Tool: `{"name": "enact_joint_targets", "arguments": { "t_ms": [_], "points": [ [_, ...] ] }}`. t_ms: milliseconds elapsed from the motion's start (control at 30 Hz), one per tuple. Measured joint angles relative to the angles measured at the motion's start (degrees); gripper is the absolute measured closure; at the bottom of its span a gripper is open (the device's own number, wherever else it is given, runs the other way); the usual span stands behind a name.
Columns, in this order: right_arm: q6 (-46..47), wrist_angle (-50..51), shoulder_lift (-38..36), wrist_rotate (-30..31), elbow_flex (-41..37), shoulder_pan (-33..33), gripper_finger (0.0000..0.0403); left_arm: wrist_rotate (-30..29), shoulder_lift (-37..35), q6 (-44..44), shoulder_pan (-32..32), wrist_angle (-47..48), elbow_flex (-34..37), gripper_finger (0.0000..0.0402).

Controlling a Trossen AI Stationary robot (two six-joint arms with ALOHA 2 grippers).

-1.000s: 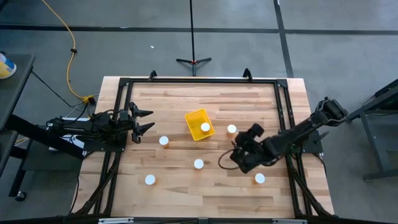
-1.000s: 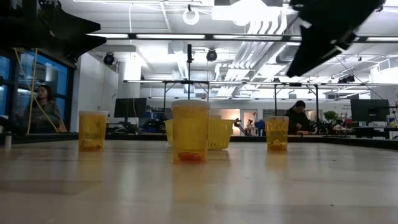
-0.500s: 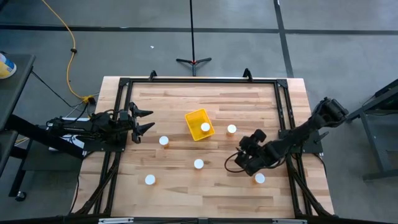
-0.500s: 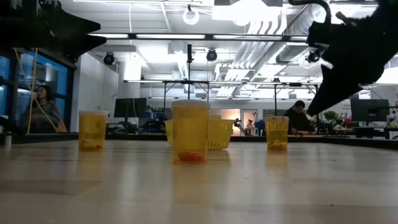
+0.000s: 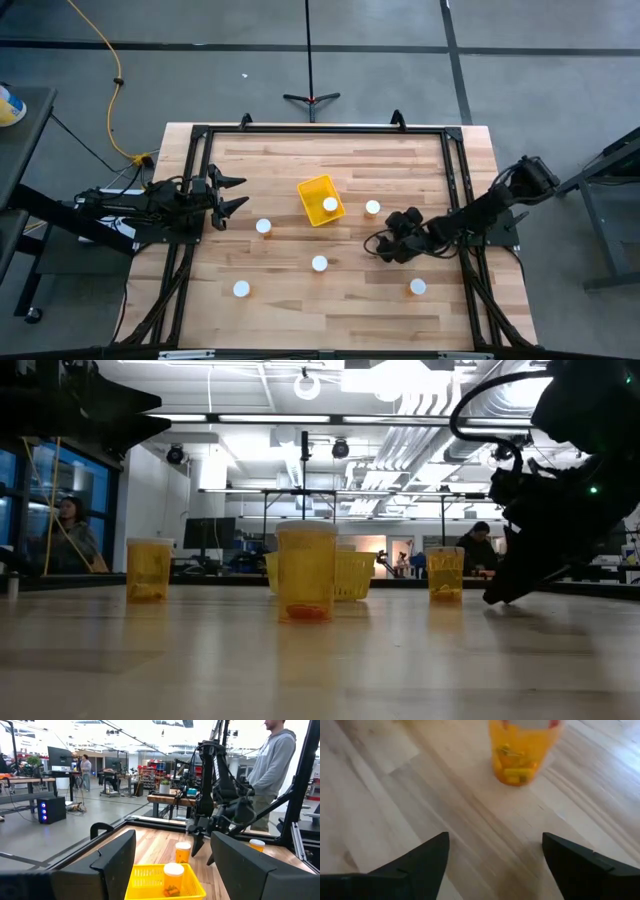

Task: Pick and place pill bottles into a basket
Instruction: Put the orange pill bottle into the yellow bin

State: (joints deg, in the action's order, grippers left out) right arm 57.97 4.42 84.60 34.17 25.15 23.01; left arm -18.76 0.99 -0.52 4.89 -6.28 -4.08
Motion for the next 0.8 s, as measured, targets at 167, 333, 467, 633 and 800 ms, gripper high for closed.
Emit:
{"name": "enact_joint_targets", "arguments": {
  "t_ms": [167, 333, 467, 633, 800],
  "points": [
    [-8.2, -7.0, 0.0, 0.3, -2.5, -0.9, 0.0063, 0.0, 0.0, 0.0, 0.0, 0.0, 0.0, 0.0110],
    [-12.2, -9.9, 0.0, 5.8, -3.6, -2.1, 0.0064, 0.0, 0.0, 0.0, 0.0, 0.1, 0.0, 0.0110],
    [-14.4, -10.3, 0.0, 7.4, -3.6, -4.4, 0.0065, 0.0, 0.0, 0.0, 0.0, 0.1, 0.0, 0.0110],
    [-19.1, -14.3, 0.5, 7.3, -3.6, -7.6, 0.0064, 0.0, 0.0, 0.0, 0.0, 0.2, 0.0, 0.0110],
    [-21.0, -14.8, 0.5, 7.3, -3.6, -10.5, 0.0065, 0.0, 0.0, 0.0, 0.0, 0.2, 0.0, 0.0110]
  ]
}}
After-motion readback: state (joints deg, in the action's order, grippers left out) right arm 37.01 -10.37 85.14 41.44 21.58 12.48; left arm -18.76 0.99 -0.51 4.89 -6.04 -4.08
